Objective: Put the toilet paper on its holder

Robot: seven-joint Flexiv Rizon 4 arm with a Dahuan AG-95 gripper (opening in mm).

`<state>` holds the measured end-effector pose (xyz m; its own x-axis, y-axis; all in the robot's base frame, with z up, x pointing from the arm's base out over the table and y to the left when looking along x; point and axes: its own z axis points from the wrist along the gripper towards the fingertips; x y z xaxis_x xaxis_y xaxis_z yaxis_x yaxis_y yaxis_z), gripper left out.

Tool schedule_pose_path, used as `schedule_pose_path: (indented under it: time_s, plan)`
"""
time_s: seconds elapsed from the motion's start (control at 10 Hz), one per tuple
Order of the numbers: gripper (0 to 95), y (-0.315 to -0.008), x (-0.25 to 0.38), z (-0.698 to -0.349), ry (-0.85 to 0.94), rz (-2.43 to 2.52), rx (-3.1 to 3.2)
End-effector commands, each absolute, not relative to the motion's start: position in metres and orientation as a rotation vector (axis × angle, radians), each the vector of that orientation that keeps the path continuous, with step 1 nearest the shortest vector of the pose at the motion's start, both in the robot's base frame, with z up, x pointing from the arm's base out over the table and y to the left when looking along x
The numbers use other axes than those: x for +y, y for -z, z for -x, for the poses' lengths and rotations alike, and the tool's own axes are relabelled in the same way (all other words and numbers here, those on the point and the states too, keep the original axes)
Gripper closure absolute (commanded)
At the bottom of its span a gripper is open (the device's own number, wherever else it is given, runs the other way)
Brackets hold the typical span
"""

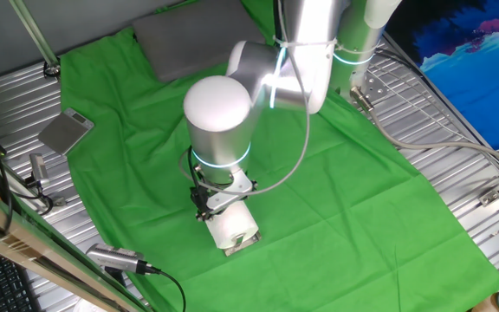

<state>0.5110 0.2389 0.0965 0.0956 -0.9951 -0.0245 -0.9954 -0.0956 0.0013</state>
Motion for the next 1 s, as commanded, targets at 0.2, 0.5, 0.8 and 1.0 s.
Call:
schedule_pose_path:
  time_s: [0.2, 0.5, 0.8, 1.0]
  plan:
    - [0.0, -0.101, 0.216, -0.509, -0.040, 2.351, 2.059]
    - [19.0, -0.108, 0.189, -0.506, -0.035, 2.386, 2.019]
    - [19.0, -0.110, 0.156, -0.499, -0.037, 2.400, 2.003]
    - [19.0, -0.109, 0.138, -0.495, -0.038, 2.407, 1.995]
